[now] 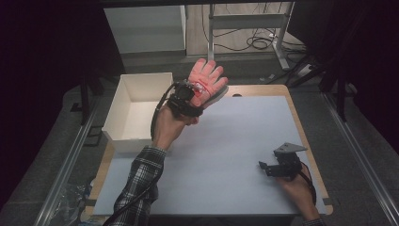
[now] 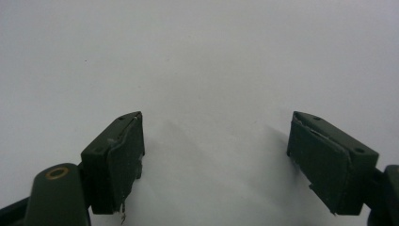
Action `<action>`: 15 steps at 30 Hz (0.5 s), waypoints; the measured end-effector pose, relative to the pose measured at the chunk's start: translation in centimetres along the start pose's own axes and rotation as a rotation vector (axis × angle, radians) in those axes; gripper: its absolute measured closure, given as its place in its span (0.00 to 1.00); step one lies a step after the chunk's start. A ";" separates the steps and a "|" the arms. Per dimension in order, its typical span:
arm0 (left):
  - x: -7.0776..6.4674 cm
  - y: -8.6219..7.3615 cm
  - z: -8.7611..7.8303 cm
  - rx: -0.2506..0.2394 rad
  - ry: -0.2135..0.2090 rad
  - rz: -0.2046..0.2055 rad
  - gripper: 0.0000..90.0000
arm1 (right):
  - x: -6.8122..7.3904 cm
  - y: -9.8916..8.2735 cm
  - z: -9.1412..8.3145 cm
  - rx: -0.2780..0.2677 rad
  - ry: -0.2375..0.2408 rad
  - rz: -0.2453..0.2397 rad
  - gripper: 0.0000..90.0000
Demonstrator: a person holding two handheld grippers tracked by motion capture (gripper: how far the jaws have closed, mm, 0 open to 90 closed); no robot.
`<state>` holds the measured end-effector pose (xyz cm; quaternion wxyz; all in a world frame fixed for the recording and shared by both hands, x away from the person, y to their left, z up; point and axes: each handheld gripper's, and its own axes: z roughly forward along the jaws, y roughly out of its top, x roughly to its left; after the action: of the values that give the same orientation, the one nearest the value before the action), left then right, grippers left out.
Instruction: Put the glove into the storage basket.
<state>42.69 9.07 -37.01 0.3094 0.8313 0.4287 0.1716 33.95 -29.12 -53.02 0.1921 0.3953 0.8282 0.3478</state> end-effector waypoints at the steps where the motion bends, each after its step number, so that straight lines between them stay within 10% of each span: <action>1: 0.3 0.0 -0.2 0.001 0.012 -0.005 0.50 | 0.0 0.0 0.0 0.000 0.000 0.000 0.22; 15: 5.1 -1.5 -3.0 -0.024 0.090 -0.115 0.49 | 0.0 0.0 0.0 -0.001 0.000 -0.001 0.22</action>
<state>43.03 14.98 -35.65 0.3090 0.7931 0.4872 0.1956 33.95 -29.12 -53.02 0.1925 0.3948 0.8281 0.3483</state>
